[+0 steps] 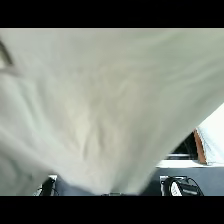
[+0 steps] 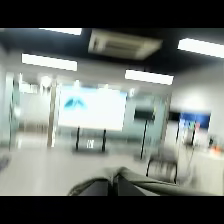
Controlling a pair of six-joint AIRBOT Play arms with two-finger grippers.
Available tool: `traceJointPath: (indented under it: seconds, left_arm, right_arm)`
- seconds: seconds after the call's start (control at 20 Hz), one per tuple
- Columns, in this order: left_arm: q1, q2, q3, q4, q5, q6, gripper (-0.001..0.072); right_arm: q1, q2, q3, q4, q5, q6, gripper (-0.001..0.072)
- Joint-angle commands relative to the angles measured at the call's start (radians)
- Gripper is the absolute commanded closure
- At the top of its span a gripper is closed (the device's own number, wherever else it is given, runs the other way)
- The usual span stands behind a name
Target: Fold the shirts.
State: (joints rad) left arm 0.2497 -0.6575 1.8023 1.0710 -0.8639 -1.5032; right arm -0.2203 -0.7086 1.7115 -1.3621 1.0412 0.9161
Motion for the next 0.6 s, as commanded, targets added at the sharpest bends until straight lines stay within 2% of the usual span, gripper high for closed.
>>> traceJointPath:
  seconds: [0.0,0.05,0.15,0.35,0.45,0.55]
  left_arm:
    - [0.000,-0.097,-0.061,0.072,-0.302,0.000,0.0678]
    - [0.000,-0.132,-0.123,0.075,-0.347,0.000,0.0678]
    - [-0.009,-0.198,-0.332,0.074,-0.312,0.000,0.0678]
    - [-0.071,-0.352,-0.745,0.052,-0.073,0.000,0.0677]
    - [-0.100,-0.461,-0.841,-0.022,0.064,0.001,0.0677]
    - [-0.128,-0.579,-0.845,-0.064,0.175,0.001,0.0676]
  right_arm:
    - [0.000,-0.148,-0.005,-0.009,0.286,-0.017,0.0693]
    - [0.000,-0.223,-0.024,-0.013,0.356,-0.025,0.0693]
    - [0.001,-0.374,-0.138,-0.013,0.360,-0.022,0.0694]
    - [0.001,-0.647,-0.341,0.010,0.171,-0.024,0.0694]
    - [0.001,-0.769,-0.341,0.018,0.051,-0.023,0.0694]
    - [0.001,-0.847,-0.341,0.028,-0.053,-0.023,0.0693]
